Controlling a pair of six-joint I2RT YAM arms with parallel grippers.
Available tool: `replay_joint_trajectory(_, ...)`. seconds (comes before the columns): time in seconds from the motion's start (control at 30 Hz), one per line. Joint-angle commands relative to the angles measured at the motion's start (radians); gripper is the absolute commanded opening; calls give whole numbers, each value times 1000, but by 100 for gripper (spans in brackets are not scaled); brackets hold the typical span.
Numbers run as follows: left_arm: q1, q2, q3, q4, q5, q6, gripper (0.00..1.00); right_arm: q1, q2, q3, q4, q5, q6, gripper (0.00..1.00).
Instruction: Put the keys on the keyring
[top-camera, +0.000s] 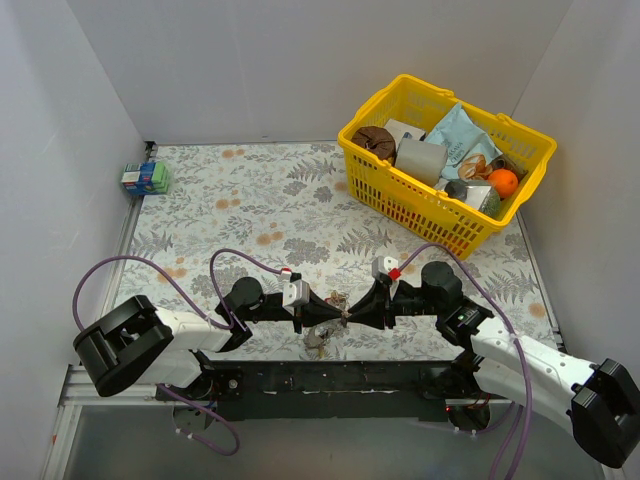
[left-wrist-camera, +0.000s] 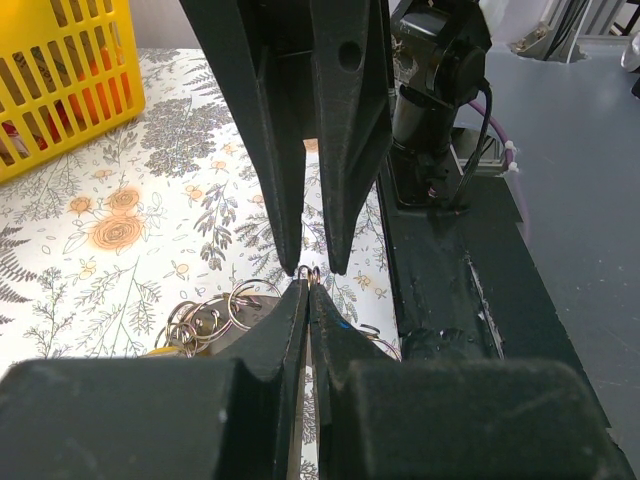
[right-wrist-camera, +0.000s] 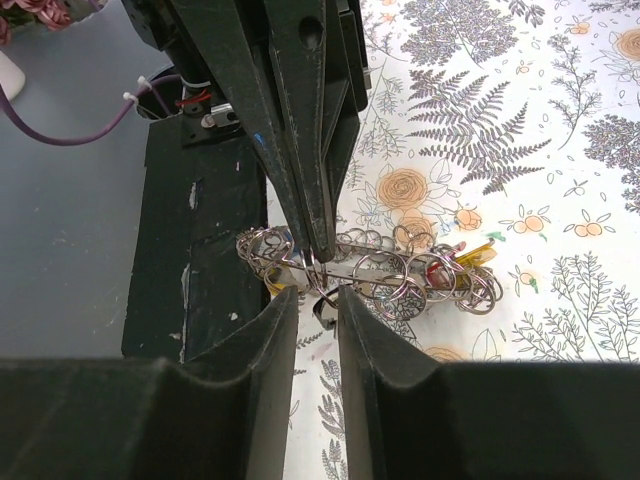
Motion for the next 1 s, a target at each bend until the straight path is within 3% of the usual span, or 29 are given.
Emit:
replay_joint_trajectory(0.0,-3,-38,24,28,10,5,0,1,0,-7,29,-26,-9,28)
replay_joint_trajectory(0.2,-3,-40,22,34,5,5,0,1,-2,-18,29,-23,-8,11)
replay_joint_trajectory(0.5,-3,-40,25,39,10,1,0,1,3,-21,35,-17,-6,1)
replay_joint_trajectory(0.97,-3,-50,33,46,19,-8,0,1,32,-45,62,-22,-2,1)
